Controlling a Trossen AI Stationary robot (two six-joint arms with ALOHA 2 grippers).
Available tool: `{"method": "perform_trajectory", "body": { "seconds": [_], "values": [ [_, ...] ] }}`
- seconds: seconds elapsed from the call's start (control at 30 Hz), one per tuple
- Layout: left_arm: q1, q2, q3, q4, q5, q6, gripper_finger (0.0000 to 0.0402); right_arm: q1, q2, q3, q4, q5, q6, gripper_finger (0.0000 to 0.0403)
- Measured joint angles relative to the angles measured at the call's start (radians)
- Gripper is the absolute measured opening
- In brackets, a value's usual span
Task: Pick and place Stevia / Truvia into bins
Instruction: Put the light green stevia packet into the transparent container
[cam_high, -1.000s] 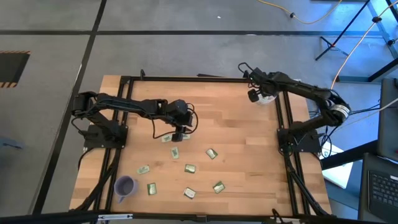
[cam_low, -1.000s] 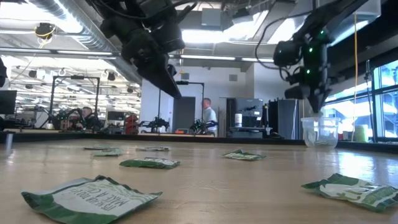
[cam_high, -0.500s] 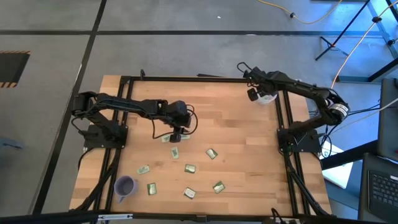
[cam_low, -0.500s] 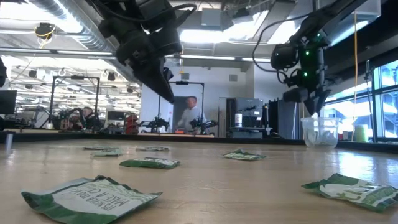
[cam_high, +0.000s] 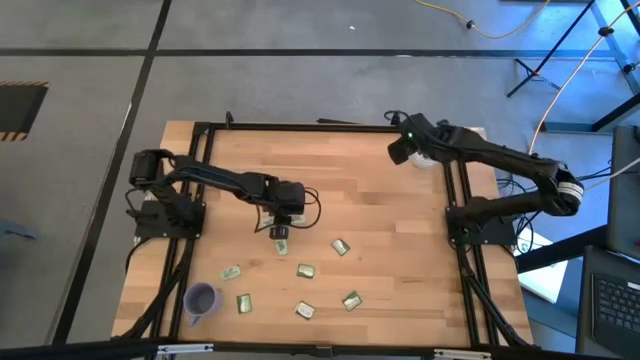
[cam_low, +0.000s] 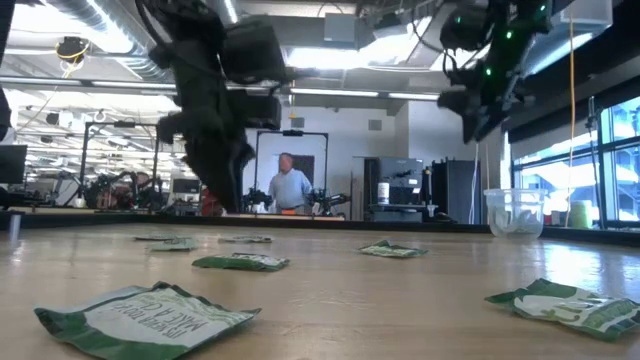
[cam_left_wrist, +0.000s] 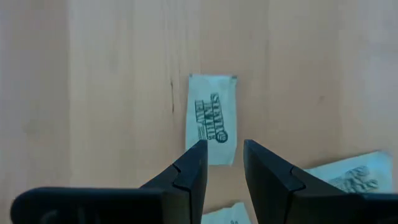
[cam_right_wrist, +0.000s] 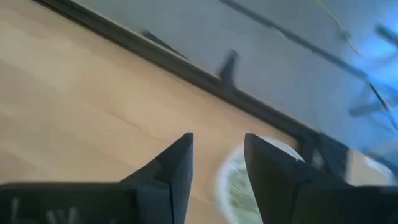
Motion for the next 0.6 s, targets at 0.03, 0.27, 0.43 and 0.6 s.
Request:
{"method": "perform_trajectory", "body": {
  "seconds": [0.03,0.27,0.43,0.6],
  "values": [
    [0.001,0.017,0.000,0.002,-0.002,-0.008,0.0097,0.025,-0.007,0.000,0.019,-0.001,-0.002,0.0146],
    [0.007,0.092,0.003,0.005,-0.015,-0.016,0.0096,0.174,-0.025,0.000,0.103,-0.001,-0.028,0.0146],
    [0.007,0.099,0.005,0.008,-0.017,-0.015,0.0068,0.238,-0.025,0.000,0.126,-0.001,-0.030,0.0146],
    [0.007,0.098,0.003,0.007,-0.017,-0.016,0.0028,0.297,-0.025,0.000,0.125,-0.001,-0.028,0.0146]
  ]
}}
